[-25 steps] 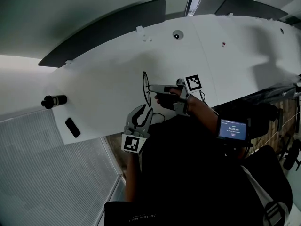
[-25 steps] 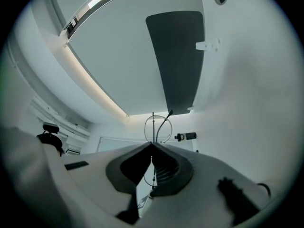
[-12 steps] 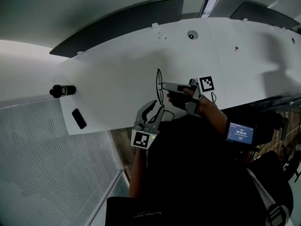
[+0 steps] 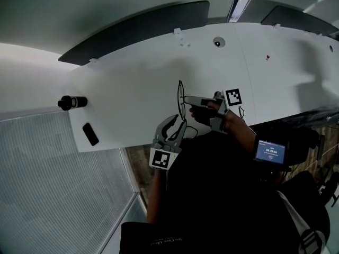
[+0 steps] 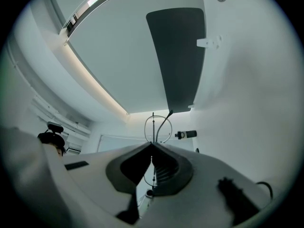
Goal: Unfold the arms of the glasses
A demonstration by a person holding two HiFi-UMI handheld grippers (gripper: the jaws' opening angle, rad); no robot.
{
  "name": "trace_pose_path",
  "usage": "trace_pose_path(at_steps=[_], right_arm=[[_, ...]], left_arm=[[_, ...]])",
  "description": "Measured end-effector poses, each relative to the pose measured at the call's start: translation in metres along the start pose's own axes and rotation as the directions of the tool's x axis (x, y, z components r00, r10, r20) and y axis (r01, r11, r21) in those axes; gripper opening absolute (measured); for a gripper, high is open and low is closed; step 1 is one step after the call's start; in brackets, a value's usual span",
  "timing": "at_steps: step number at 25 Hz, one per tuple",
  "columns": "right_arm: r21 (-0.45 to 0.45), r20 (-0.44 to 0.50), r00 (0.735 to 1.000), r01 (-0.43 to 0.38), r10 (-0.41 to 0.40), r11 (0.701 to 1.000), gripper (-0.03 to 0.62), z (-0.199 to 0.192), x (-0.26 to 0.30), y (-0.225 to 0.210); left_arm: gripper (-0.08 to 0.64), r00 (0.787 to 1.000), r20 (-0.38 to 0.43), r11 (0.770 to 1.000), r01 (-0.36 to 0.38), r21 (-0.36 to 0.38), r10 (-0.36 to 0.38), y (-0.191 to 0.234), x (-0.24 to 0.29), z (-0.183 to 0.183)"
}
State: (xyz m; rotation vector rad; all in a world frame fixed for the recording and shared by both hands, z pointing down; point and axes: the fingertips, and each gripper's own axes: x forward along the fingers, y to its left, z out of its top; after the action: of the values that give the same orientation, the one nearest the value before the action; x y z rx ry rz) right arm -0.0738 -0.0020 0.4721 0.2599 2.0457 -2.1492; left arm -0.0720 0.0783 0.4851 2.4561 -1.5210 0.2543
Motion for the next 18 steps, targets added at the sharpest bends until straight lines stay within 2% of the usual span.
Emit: trace_pose_path(at_steps=[18], right_arm=[[-0.013,-0.022,1.0,0.013,-0.014,1.0,0.011,-0.0024,-0.0006,-0.0023]], left_arm=[[0.094,1.0,-0.007,1.0,-0.016,0.016,0.016,0.0078,-0.0042,-0.0022]])
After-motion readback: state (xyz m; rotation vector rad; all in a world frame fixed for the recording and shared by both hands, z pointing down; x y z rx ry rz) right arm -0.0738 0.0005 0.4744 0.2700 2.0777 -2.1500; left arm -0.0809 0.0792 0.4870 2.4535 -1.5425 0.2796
